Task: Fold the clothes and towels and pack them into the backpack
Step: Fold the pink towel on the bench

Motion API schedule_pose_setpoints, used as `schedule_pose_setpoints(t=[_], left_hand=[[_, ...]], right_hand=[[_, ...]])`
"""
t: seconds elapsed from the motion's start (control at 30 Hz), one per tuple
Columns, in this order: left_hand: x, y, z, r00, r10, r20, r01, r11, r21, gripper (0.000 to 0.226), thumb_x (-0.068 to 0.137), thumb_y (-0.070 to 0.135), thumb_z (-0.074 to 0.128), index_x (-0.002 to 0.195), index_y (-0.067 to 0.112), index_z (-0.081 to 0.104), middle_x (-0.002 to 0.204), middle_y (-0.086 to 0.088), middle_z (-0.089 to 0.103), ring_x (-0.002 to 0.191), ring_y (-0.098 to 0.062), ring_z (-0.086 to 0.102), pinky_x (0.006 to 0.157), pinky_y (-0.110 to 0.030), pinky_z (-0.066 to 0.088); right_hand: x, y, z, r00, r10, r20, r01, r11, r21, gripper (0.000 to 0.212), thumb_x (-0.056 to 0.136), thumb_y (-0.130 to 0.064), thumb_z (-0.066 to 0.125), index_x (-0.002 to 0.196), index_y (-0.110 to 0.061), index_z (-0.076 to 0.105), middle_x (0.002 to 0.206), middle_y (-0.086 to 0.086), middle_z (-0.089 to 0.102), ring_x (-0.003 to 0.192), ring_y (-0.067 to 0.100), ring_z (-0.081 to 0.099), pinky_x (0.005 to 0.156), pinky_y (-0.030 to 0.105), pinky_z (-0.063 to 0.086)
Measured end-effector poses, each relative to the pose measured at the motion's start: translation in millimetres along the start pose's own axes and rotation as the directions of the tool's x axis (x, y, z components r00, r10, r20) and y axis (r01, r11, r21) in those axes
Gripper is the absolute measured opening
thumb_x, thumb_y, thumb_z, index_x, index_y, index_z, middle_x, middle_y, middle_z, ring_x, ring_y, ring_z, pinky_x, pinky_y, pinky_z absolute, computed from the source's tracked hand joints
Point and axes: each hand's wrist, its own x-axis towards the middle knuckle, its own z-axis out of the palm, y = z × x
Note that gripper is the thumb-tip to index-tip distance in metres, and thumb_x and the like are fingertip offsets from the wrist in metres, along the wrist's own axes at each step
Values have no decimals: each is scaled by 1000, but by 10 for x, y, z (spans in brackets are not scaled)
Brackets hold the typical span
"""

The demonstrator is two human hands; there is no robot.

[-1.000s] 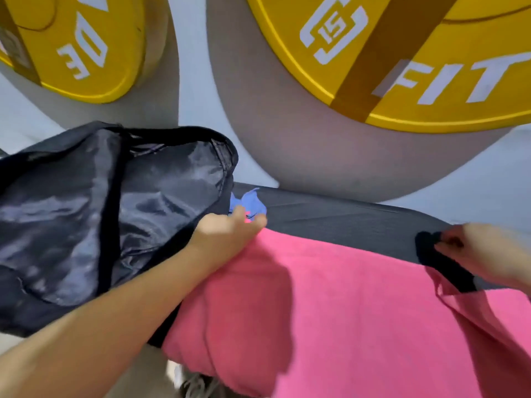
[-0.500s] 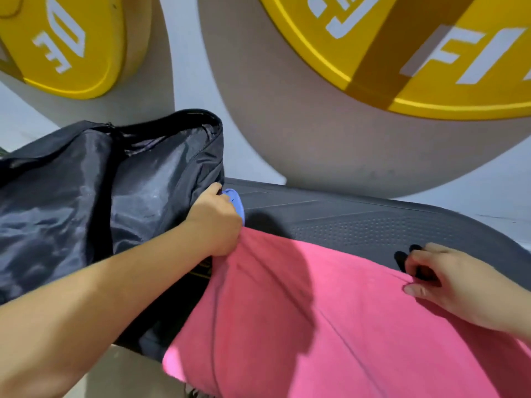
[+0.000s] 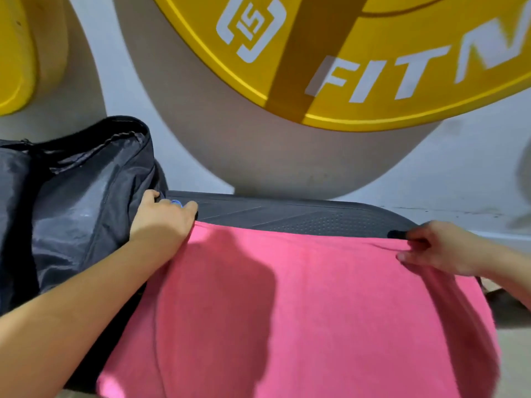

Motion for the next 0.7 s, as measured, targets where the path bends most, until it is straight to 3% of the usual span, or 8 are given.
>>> schedule_pose_setpoints(t=[0.07, 0.13, 0.27, 0.37, 0.47, 0.53, 0.6, 0.7], left_hand=[[8, 50, 14, 999, -32, 0, 32, 998, 45, 29, 84, 4, 40, 109, 18, 45, 69, 4, 44, 64, -22, 41, 95, -39, 24], [38, 101, 95, 998, -55, -34, 54, 998, -40, 29, 81, 2, 45, 107, 15, 50, 65, 1, 50, 58, -23, 45, 90, -39, 23], [68, 161, 141, 982, -117, -150, 79, 969, -236, 33, 72, -5, 57, 101, 10, 60, 69, -11, 56, 52, -25, 55, 83, -43, 36], [84, 133, 106, 979, -147, -143, 74, 903, -422, 44, 82, 4, 53, 124, 19, 51, 109, -15, 56, 86, -33, 59, 87, -43, 35], [-62, 126, -99, 963, -182, -200, 19, 784, -620, 49, 79, 2, 57, 125, 16, 52, 132, -15, 47, 111, -37, 50, 90, -47, 43], [-338, 163, -190, 942, -183, -282, -49, 755, -654, 27, 83, 8, 58, 109, 16, 61, 114, -8, 55, 96, -32, 57, 74, -44, 52], [-711, 204, -167, 977, -119, -178, -15, 792, -610, 17, 84, 11, 60, 98, 21, 63, 98, -3, 55, 83, -28, 59, 60, -41, 53], [-1242, 213, 9, 985, -164, 43, 159, 807, -568, 27, 79, 19, 66, 105, 23, 62, 100, -6, 55, 83, -30, 58, 62, -42, 54]], right_hand=[[59, 108, 30, 985, 113, -130, -105, 992, 69, 36, 85, -35, 68, 60, -17, 49, 56, -3, 49, 56, 20, 46, 56, 33, 36], [90, 164, 112, 959, 192, -210, -182, 981, 66, 37, 86, -36, 66, 60, -20, 46, 62, -1, 52, 65, 27, 49, 56, 34, 36], [103, 161, 199, 904, 258, -340, -243, 966, 85, 27, 84, -43, 64, 84, -16, 60, 89, 9, 62, 88, 32, 59, 66, 33, 42], [54, 94, 217, 882, 314, -351, -324, 945, 30, 46, 83, -49, 61, 120, -24, 54, 117, 10, 51, 113, 32, 49, 87, 44, 42], [-12, -128, 275, 861, 137, -491, -183, 982, -47, 62, 79, -39, 68, 134, -23, 46, 134, 12, 44, 126, 31, 36, 91, 54, 39], [-39, -399, 369, 846, -52, -530, -6, 994, -107, 65, 73, -30, 74, 133, -20, 51, 134, 12, 49, 125, 32, 44, 85, 55, 44], [-46, -726, 472, 841, -191, -507, 135, 980, -145, 64, 71, -30, 76, 130, -20, 54, 132, 11, 54, 123, 32, 51, 80, 52, 47], [-21, -1229, 572, 863, -279, -420, 258, 960, -108, 59, 78, -35, 70, 133, -24, 52, 138, 6, 52, 127, 27, 50, 82, 51, 47]])
